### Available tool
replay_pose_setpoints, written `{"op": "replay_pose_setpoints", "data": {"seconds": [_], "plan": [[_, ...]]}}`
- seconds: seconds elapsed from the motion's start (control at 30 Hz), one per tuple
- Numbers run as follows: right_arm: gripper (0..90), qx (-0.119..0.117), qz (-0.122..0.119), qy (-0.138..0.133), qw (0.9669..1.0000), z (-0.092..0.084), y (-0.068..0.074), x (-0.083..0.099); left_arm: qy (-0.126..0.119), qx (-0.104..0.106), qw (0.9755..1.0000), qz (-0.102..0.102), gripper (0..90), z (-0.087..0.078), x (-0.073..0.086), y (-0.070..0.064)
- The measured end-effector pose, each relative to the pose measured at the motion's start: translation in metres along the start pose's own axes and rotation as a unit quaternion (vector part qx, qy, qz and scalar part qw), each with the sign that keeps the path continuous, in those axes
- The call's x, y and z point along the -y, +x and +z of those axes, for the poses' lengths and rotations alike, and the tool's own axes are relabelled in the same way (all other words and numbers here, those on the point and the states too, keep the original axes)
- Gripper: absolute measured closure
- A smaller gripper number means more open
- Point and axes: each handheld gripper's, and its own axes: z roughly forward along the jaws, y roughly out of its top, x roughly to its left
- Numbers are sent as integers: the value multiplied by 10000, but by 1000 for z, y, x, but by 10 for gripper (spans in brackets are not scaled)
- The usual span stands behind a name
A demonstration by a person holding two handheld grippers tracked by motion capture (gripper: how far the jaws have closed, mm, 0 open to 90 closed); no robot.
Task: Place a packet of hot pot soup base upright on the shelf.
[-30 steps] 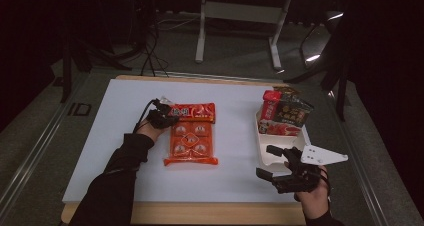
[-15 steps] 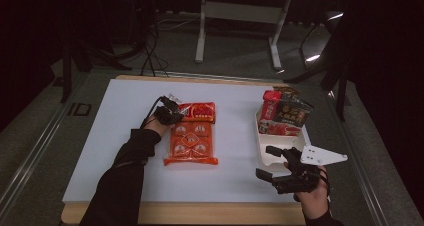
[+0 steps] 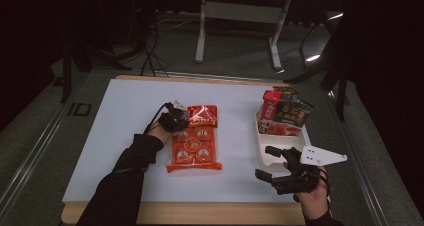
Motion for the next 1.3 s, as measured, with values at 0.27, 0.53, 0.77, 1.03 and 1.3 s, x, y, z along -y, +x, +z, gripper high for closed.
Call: {"op": "replay_pose_setpoints", "data": {"seconds": [0.27, 0.53, 0.77, 1.03, 1.3], "plan": [[160, 3, -18, 46, 10000, 2, 2, 0, -52, 361, 9993, 122, 900, -4, 9, -25], [160, 10, -20, 53, 10000, 2, 2, -1, -14, 678, 9971, 335, 900, -7, 14, -53], [160, 35, -43, 62, 10000, 1, 2, -1, 25, 833, 9957, 408, 900, -11, 18, -66], [161, 60, -39, 95, 9999, 2, 2, 1, -37, 950, 9947, 401, 900, -11, 19, -73], [161, 119, -96, 86, 9998, 3, 1, 2, -125, 1138, 9925, 427, 900, -19, 18, -73]]}}
